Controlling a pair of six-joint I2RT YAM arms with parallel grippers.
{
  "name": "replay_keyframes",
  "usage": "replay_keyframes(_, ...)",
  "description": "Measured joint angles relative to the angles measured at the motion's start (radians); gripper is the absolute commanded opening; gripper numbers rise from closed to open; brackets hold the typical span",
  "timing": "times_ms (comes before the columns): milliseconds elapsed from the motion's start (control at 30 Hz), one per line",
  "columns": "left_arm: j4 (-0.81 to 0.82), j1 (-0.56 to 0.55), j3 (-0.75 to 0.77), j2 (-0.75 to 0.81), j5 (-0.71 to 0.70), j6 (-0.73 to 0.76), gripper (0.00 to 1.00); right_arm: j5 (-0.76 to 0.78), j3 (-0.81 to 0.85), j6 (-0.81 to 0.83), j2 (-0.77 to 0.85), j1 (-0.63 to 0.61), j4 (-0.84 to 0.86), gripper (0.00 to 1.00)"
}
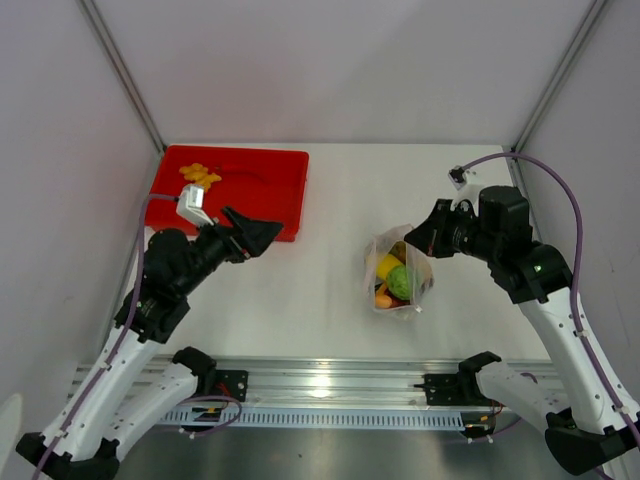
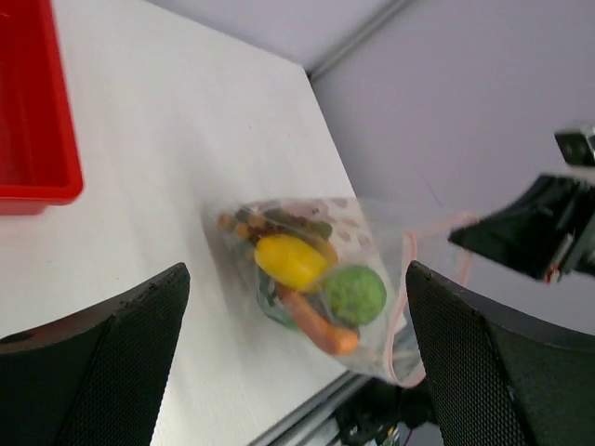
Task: Place the food in the zip-top bag and seal the zipper
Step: Pick up the fake vegetable from the bin.
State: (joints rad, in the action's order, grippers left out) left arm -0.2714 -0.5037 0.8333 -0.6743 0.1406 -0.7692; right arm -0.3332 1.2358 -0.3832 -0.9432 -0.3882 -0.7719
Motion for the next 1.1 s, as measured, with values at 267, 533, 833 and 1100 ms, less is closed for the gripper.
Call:
replay_keyframes(267, 0.015, 0.255, -0.002, -0.067, 0.039, -0.113, 0.99, -0.004, 0.0, 0.003, -0.002, 0.0, -0.001, 0.0)
replay_keyframes(533, 0.101, 0.542, -0.064, -0.169, 0.142, -0.214, 0.99, -0.005, 0.0, 0.011, -0.01, 0.0, 0.0, 0.0)
replay_keyframes(833, 0.373, 0.744, -0.12, -0.381, 0.249, -0.331, 0.99, -0.011, -0.002, 0.011, -0.052, 0.0, 0.023, 0.0)
replay_keyframes(1100, 0.617, 0.842, -0.08, -0.717, 0.318, -0.481, 0.99, -0.015, -0.002, 0.019, -0.083, 0.0, 0.045, 0.0)
